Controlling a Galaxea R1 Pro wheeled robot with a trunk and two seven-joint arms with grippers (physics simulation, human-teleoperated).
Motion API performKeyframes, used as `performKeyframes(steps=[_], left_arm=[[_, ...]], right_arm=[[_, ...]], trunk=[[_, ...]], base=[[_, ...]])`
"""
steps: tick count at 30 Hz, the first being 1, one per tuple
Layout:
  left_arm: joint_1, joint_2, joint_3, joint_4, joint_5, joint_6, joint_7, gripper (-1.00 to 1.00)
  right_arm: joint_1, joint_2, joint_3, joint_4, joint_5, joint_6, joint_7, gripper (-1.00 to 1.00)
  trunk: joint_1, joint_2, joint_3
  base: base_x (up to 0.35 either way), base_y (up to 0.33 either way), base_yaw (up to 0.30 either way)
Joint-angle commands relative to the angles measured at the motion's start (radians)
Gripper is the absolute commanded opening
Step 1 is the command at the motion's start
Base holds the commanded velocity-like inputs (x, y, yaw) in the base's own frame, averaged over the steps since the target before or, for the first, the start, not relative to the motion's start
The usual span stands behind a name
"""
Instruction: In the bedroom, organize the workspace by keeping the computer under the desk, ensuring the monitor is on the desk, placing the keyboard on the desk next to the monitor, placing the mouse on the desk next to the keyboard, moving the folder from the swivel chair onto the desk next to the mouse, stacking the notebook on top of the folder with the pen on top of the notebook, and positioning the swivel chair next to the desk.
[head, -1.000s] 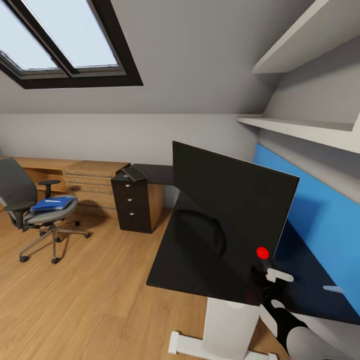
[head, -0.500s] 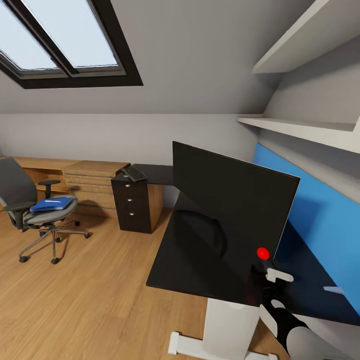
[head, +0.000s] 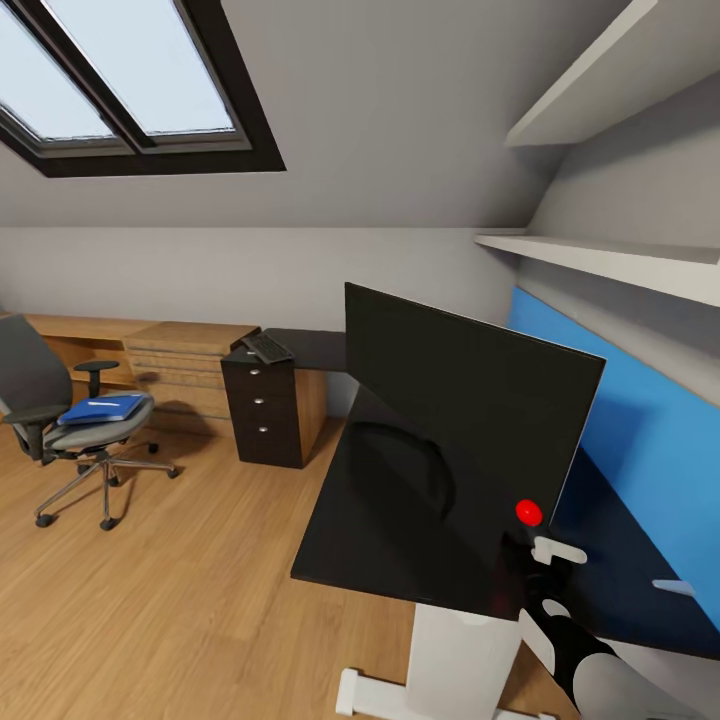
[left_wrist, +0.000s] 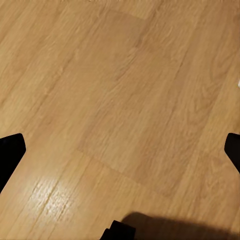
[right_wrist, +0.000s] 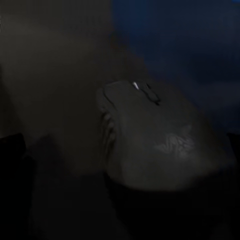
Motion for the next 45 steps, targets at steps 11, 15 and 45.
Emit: performKeyframes(steps=[11, 15, 45], left_arm=[[-0.001, 0.000, -0.007, 0.001, 0.009, -0.003, 0.004, 1.00], [-0.001, 0.000, -0.007, 0.001, 0.009, -0.003, 0.004, 1.00], [-0.001, 0.000, -0.007, 0.002, 0.009, -0.003, 0.004, 1.00]], right_arm=[[0.000, 0.000, -0.007, 0.029, -0.022, 0.000, 0.008, 1.00], [0.000, -0.001, -0.007, 0.029, -0.022, 0.000, 0.008, 1.00], [0.000, -0.001, -0.006, 0.030, -0.022, 0.000, 0.008, 1.00]], trunk=[[0.000, 0.000, -0.001], [0.000, 0.000, -0.001], [0.000, 0.000, -0.001]], base=[[0.002, 0.000, 0.000], [0.000, 0.000, 0.000], [0.004, -0.026, 0.000]])
